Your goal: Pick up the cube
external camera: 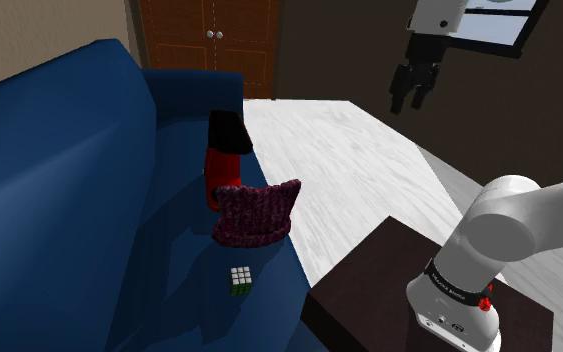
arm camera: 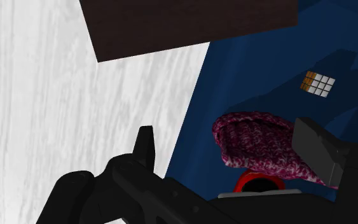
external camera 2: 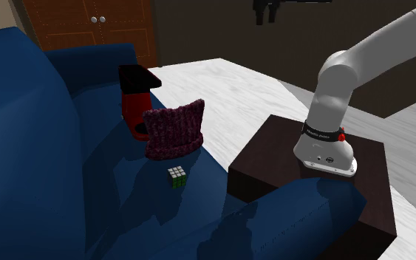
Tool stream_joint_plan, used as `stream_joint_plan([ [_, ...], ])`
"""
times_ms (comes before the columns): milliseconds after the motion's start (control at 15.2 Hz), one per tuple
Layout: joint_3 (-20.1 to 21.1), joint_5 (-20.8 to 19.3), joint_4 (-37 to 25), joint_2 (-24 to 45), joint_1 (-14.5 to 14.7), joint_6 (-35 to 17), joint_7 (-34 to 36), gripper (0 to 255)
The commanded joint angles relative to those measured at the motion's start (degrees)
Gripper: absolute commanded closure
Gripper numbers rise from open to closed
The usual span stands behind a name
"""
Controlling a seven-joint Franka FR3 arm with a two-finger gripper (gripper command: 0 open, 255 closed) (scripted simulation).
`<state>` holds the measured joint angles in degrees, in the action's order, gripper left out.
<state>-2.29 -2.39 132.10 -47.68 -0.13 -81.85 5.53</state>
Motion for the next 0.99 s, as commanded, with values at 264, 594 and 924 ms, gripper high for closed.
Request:
stream_joint_plan([
  [264,2.7,2.7,7.0,-0.9,0.9,-6.7,3.5,0],
  [594,6.4,6.2,14.4,0.0,2.4,-15.7,7.7,0],
  [924,10.6,9.8,19.9,3.6,4.3,-25.8,11.7,0],
])
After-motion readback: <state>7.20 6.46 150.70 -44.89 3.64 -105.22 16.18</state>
